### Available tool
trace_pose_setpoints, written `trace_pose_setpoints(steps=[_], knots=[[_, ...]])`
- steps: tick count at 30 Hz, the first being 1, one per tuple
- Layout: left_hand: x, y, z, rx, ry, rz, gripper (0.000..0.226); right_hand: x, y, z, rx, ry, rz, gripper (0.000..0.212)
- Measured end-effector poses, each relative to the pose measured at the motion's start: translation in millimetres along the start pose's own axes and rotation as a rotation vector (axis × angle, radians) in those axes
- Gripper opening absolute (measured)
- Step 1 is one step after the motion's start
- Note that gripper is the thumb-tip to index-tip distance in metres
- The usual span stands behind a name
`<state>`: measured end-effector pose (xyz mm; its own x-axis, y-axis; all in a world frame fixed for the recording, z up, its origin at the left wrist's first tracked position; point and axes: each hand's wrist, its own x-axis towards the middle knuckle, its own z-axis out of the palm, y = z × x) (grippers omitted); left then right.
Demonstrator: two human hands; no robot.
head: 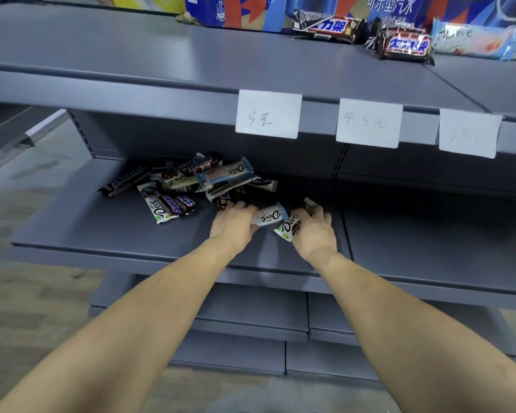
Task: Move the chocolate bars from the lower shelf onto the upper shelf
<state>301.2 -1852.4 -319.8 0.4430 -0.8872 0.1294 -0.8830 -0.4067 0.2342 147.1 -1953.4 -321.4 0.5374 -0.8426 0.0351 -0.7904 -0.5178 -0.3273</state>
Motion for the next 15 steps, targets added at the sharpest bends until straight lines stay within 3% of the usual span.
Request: trace_pose_setpoints(steps=[8,13,15], knots=[[-14.0,-1.5,-12.2,-0.056,-0.073,-0.134,0.030,-5.6,0.6,-7.1,-0.137,-0.090,0.043,0.044],[-18.1,7.7,-17.4,-0.201,-0.147,-0.241,0.059,-11.9,-0.2,-10.5,-0.186,-0.041,-0.002,0.038],[-19.6,15.2,-11.8,-0.337,-0.145,-0.207,0.053,-14.6,1.2,-10.4,-0.230,-0.048,0.002,0.038]])
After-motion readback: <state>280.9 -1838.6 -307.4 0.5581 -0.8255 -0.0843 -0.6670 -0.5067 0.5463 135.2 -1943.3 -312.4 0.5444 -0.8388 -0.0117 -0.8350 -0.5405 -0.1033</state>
